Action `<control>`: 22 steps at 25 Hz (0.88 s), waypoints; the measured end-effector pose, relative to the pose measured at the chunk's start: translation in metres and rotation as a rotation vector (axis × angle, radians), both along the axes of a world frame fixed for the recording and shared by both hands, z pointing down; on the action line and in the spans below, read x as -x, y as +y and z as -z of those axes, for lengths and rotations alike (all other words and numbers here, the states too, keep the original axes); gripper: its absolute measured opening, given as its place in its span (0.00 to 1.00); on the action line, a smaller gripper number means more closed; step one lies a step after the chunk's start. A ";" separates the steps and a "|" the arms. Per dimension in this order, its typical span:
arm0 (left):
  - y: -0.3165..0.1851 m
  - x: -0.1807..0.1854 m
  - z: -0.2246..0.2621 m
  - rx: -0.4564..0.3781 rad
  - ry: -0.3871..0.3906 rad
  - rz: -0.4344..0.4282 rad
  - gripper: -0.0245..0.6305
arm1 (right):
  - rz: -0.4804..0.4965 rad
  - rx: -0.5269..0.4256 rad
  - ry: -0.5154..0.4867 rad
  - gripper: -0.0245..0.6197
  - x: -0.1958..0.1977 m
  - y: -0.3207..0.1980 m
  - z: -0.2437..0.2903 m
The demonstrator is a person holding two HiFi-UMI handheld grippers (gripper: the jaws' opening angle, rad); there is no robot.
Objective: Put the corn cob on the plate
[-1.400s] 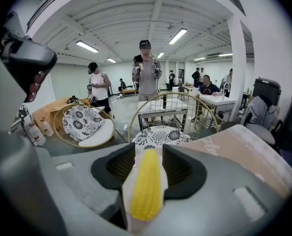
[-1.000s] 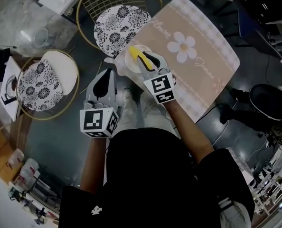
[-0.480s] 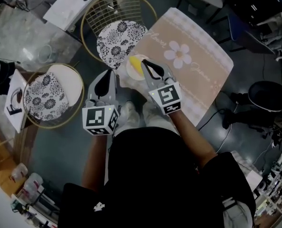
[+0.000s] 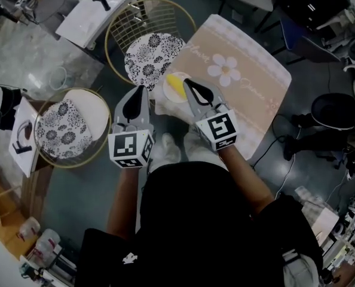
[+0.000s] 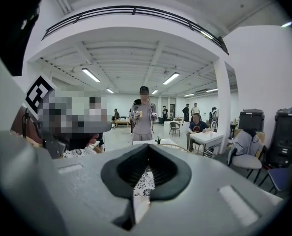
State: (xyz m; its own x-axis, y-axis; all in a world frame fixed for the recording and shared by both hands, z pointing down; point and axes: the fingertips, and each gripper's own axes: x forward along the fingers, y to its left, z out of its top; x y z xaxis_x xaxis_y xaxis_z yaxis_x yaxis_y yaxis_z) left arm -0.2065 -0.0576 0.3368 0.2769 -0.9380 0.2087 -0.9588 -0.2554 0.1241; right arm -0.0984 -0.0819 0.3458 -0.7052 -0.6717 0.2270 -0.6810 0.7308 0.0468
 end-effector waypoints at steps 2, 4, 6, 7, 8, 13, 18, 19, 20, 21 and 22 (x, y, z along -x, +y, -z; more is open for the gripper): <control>0.004 0.001 -0.002 0.003 0.015 -0.010 0.05 | -0.008 -0.003 -0.008 0.04 0.000 0.007 0.003; 0.006 0.001 -0.005 0.007 0.025 -0.026 0.05 | -0.014 0.002 -0.020 0.04 -0.001 0.012 0.004; 0.004 0.000 -0.007 0.007 0.035 -0.043 0.05 | -0.020 0.014 -0.040 0.04 -0.005 0.015 0.005; 0.003 -0.001 -0.006 0.004 0.037 -0.051 0.05 | -0.023 0.020 -0.054 0.04 -0.008 0.016 0.006; 0.002 -0.003 -0.005 0.000 0.037 -0.059 0.05 | -0.026 0.025 -0.069 0.04 -0.011 0.017 0.007; 0.004 -0.017 -0.002 -0.014 0.048 -0.093 0.05 | -0.046 0.008 -0.119 0.04 -0.027 0.024 0.019; 0.011 -0.037 0.003 -0.020 0.048 -0.112 0.05 | -0.074 -0.003 -0.137 0.04 -0.049 0.033 0.025; 0.013 -0.042 0.005 -0.024 0.043 -0.115 0.05 | -0.077 -0.005 -0.138 0.04 -0.055 0.035 0.025; 0.014 -0.046 0.007 -0.028 0.039 -0.116 0.05 | -0.079 -0.006 -0.140 0.04 -0.059 0.037 0.026; 0.016 -0.049 0.009 -0.031 0.036 -0.115 0.05 | -0.078 -0.007 -0.144 0.04 -0.063 0.039 0.027; 0.018 -0.053 0.011 -0.033 0.035 -0.112 0.05 | -0.076 -0.008 -0.148 0.04 -0.067 0.042 0.028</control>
